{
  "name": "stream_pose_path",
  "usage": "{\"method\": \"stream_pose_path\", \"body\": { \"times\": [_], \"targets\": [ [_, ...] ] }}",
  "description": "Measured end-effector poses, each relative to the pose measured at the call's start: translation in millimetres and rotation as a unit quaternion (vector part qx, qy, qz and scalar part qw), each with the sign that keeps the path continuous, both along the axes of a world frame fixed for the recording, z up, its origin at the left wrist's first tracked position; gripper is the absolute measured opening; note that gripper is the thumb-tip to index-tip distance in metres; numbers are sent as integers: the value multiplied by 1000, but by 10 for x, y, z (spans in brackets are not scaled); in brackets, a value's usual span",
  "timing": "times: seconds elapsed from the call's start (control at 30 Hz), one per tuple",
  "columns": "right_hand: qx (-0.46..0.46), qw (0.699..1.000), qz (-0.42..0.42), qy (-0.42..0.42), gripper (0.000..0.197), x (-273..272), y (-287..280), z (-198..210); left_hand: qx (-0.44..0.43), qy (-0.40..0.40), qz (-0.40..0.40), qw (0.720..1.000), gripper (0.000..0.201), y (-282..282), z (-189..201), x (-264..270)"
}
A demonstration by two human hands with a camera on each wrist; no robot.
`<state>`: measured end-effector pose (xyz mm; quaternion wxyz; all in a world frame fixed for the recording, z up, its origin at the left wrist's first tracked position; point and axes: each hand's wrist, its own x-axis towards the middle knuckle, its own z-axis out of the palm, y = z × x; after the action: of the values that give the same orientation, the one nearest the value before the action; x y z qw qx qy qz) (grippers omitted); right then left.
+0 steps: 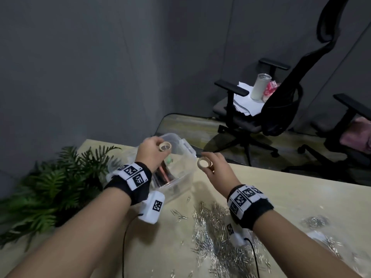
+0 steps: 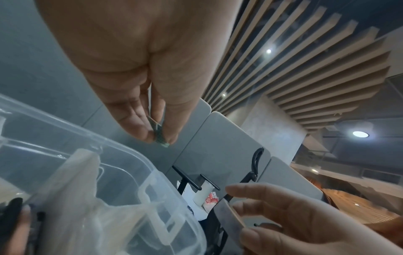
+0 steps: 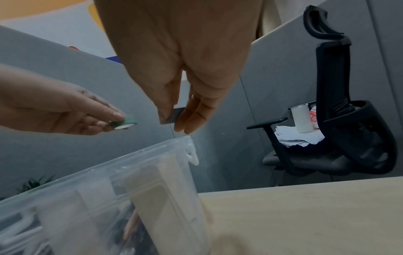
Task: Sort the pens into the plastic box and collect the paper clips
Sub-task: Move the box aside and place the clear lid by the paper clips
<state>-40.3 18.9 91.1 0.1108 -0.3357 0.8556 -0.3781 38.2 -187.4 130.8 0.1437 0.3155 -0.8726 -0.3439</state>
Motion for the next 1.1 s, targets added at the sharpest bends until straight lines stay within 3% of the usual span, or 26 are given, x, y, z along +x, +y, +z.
{"method": "stream_pose_path", "body": {
  "times": [0.2,0.47,0.63,0.87,1.1],
  "targets": [
    [14,1000,-13,0,43,26,-362,20,17,-44,-79,996,54,-286,-100,-62],
    [32,998,-15,47,35,-103,-911,37,109,3,-73,991,38,-430,-278,142],
    [50,998,-20,10,42,-78,-993,22,129,19,-89,987,42,-286,-250,197],
    [12,997,-72,22,34,71,-211,-83,160,21,-168,973,31,204,-142,301],
    [184,975,-119,-24,48,258,1214,-366,78,-58,-309,946,26,1169,-311,277]
  ]
}}
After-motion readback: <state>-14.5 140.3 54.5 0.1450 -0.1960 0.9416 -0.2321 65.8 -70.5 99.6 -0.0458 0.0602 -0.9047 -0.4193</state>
